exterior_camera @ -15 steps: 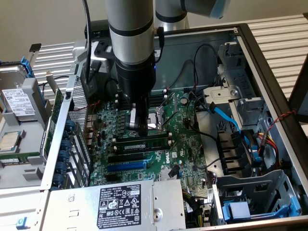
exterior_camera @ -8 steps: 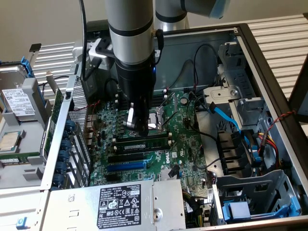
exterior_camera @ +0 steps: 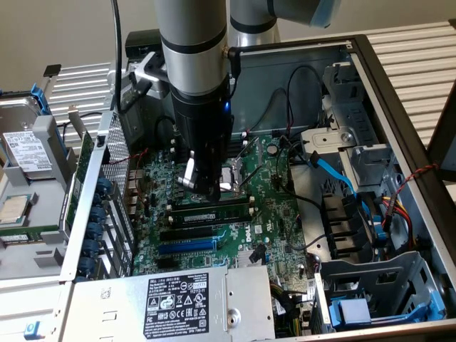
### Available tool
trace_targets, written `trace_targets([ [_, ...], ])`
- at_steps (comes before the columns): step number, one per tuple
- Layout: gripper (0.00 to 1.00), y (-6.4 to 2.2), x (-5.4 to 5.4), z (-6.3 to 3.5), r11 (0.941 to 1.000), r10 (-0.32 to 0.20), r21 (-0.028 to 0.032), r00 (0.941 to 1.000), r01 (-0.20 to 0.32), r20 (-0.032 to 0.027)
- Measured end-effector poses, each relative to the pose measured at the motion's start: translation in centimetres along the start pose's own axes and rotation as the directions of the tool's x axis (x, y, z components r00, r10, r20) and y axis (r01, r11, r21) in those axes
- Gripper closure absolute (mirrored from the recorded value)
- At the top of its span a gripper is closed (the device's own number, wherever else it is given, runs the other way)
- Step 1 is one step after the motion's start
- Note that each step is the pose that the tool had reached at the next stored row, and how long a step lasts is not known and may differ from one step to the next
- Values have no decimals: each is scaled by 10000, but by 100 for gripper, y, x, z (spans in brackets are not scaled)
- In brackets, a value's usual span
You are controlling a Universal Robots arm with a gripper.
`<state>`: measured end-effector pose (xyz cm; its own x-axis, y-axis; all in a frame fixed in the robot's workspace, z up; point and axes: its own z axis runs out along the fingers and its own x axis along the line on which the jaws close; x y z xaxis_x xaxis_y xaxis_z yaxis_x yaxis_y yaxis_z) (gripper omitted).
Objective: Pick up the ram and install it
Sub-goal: 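Press down the ram until it locks into place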
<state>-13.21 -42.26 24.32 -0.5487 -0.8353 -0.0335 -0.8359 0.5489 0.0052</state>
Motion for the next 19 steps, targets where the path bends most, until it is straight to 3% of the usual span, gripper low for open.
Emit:
trace_targets([
  [4,89,0,0,0,9979,646,21,9979,-646,3],
  [9,89,0,0,-1,9893,1457,48,9893,-1457,9],
  [14,89,0,0,0,9742,2256,74,9742,-2256,20],
  [19,89,0,0,0,9530,3028,99,9531,-3028,31],
])
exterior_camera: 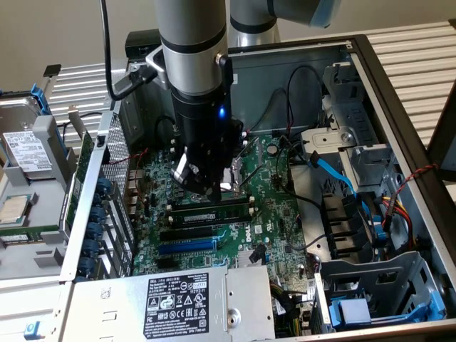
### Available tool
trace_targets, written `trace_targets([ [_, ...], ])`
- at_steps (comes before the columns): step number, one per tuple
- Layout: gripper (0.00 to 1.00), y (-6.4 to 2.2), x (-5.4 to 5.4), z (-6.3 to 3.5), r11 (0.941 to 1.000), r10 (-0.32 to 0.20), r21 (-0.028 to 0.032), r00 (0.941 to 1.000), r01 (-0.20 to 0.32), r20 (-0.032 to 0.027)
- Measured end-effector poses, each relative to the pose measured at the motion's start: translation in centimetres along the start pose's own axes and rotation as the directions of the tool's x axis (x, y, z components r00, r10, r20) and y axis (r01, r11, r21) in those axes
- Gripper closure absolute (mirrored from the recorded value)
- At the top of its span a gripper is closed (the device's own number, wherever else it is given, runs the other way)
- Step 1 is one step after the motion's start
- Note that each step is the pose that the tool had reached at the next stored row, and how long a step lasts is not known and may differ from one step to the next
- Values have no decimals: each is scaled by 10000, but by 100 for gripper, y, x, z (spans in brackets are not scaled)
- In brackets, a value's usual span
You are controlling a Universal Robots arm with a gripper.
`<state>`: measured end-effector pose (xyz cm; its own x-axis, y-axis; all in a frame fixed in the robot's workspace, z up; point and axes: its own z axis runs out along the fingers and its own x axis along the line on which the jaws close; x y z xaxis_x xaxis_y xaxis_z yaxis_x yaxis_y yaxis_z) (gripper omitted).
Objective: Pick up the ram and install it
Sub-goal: 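Press down the ram until it locks into place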
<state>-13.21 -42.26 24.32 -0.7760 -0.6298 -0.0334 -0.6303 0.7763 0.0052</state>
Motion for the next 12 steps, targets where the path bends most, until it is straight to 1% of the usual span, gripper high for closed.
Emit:
trace_targets([
  [3,89,0,0,0,9989,477,16,9989,-477,3],
  [6,89,0,0,0,9955,952,31,9955,-952,7],
  [9,89,0,0,0,9898,1426,47,9898,-1426,11],
  [12,89,0,0,0,9819,1890,62,9820,-1891,16],
])
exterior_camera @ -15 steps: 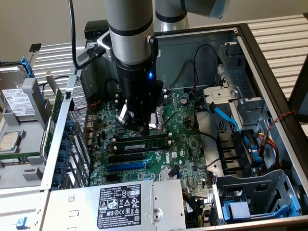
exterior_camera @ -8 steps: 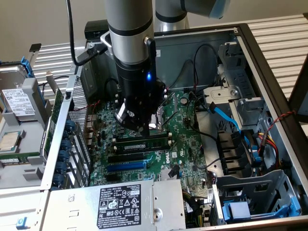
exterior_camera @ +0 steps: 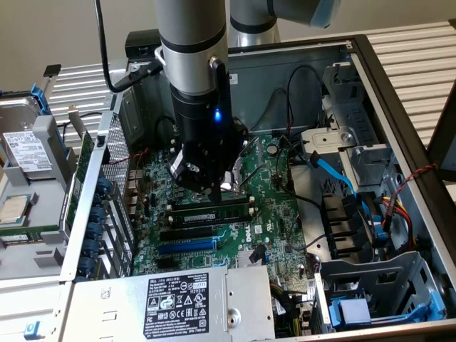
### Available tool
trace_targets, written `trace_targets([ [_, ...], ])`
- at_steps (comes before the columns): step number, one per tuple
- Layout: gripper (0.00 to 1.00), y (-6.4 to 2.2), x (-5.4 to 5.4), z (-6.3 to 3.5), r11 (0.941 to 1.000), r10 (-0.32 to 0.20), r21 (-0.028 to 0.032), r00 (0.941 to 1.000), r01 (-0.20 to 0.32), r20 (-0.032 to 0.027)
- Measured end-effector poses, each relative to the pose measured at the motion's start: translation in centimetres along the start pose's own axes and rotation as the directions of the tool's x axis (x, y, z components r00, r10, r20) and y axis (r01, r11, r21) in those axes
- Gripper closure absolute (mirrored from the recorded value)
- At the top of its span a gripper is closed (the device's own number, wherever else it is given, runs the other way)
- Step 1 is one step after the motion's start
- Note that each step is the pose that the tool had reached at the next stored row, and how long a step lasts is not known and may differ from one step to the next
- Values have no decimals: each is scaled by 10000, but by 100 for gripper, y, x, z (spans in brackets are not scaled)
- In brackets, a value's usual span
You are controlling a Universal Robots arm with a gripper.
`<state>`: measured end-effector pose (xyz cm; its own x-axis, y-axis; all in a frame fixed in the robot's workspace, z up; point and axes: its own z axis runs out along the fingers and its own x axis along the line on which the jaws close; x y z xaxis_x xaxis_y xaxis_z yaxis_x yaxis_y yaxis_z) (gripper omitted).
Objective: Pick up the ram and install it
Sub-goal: 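Press down the ram until it locks into place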
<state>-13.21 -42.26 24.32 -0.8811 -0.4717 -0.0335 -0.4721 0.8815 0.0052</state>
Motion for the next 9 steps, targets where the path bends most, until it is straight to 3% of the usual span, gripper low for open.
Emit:
trace_targets([
  [4,89,0,0,0,9982,603,20,9982,-603,3],
  [9,89,0,0,0,9914,1307,42,9914,-1307,7],
])
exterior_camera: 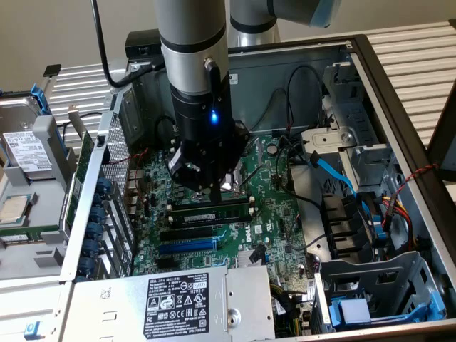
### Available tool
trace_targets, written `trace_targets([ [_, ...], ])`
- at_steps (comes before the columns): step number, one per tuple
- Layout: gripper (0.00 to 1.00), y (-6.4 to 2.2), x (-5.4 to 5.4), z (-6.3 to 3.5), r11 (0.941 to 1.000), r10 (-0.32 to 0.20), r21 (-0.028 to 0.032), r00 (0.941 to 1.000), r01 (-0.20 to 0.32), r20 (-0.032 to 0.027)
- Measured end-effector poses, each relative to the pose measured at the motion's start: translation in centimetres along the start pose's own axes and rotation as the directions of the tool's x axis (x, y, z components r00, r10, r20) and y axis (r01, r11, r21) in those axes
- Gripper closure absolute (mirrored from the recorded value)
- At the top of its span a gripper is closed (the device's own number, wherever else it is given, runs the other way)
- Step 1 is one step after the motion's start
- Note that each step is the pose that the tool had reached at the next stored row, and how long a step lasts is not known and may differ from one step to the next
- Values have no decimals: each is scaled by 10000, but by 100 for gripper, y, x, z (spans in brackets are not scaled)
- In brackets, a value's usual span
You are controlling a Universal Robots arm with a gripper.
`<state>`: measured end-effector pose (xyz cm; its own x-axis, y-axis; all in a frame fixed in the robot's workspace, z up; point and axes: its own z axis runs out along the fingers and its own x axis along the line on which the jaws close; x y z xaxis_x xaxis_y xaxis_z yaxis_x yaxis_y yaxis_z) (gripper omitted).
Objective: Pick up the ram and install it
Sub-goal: 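Press down the ram until it locks into place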
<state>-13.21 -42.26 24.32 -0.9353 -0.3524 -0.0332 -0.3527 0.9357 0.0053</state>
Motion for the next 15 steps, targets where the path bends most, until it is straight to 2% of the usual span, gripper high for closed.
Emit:
trace_targets([
  [7,89,0,0,0,9954,954,28,9954,-954,-5],
  [11,89,0,0,0,9890,1477,42,9890,-1477,-15],
  [15,89,0,0,0,9797,2004,54,9797,-2004,-32],
])
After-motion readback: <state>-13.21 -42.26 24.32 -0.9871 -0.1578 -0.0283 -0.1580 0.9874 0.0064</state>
